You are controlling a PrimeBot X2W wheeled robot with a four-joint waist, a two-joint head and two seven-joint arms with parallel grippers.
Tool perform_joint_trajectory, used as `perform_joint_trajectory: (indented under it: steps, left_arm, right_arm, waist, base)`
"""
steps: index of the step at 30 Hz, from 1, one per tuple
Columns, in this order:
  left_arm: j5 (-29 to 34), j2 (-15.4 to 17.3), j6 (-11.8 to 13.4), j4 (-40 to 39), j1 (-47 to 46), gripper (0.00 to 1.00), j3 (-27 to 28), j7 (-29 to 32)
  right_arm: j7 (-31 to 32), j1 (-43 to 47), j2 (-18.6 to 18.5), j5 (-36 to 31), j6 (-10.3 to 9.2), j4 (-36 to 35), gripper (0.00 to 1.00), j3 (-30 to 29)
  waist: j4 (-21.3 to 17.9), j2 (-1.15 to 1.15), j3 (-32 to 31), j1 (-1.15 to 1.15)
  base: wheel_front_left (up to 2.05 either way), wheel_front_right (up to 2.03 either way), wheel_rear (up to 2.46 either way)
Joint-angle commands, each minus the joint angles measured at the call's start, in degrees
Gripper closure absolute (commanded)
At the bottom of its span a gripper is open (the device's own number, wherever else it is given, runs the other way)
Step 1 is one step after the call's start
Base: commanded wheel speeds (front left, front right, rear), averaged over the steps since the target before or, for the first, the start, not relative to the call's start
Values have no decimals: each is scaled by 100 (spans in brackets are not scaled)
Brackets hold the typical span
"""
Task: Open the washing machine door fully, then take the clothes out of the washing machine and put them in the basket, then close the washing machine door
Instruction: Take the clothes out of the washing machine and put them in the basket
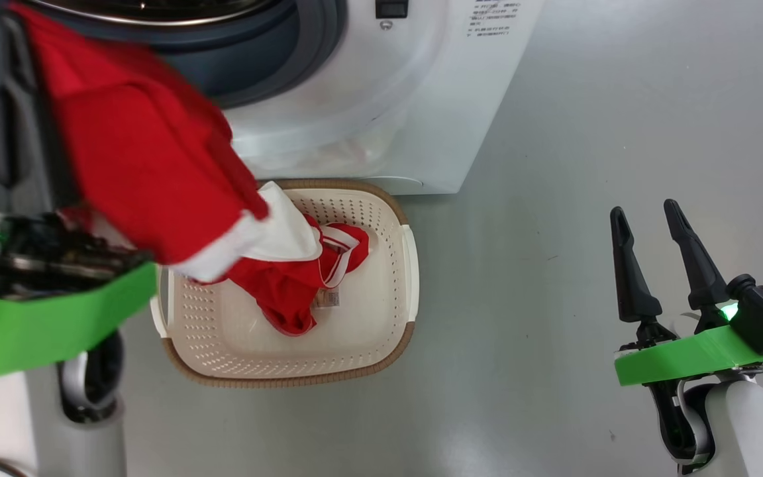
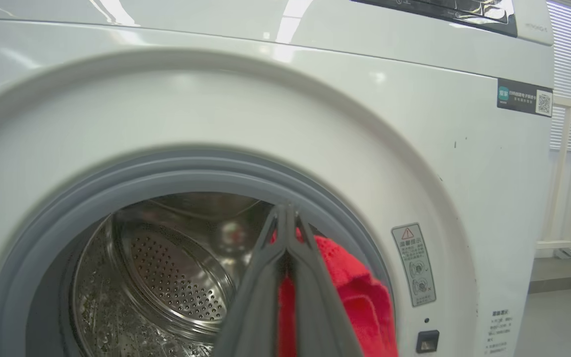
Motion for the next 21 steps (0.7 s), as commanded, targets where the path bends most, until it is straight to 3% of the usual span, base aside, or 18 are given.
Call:
perform_joint_trajectory:
  steps: [1,7,14,21]
  left_arm:
    - [-12,154,-37,-123,162,100,90,-27]
    - [-197,148,-37,376,438,100,-160,-27]
    - [-508,147,-32,1707,592,100,-447,-27]
    - [-438,146,-35,2602,423,100,-709,-27]
  right_arm:
    - [-37,109,12,-17,37,-146,0,100]
    - [-37,62,12,-4,37,-158,0,124]
    - [-37,-43,12,2,37,-205,0,112]
    - [-37,-110,12,-11,37,-255,0,78]
  waist:
    - [-4,0,11,0]
    - [-41,0,84,0]
    - [-78,0,302,0]
    - [-92,0,511,0]
  base:
    - [0,0,0]
    - [0,0,0]
    - [0,0,0]
    - [0,0,0]
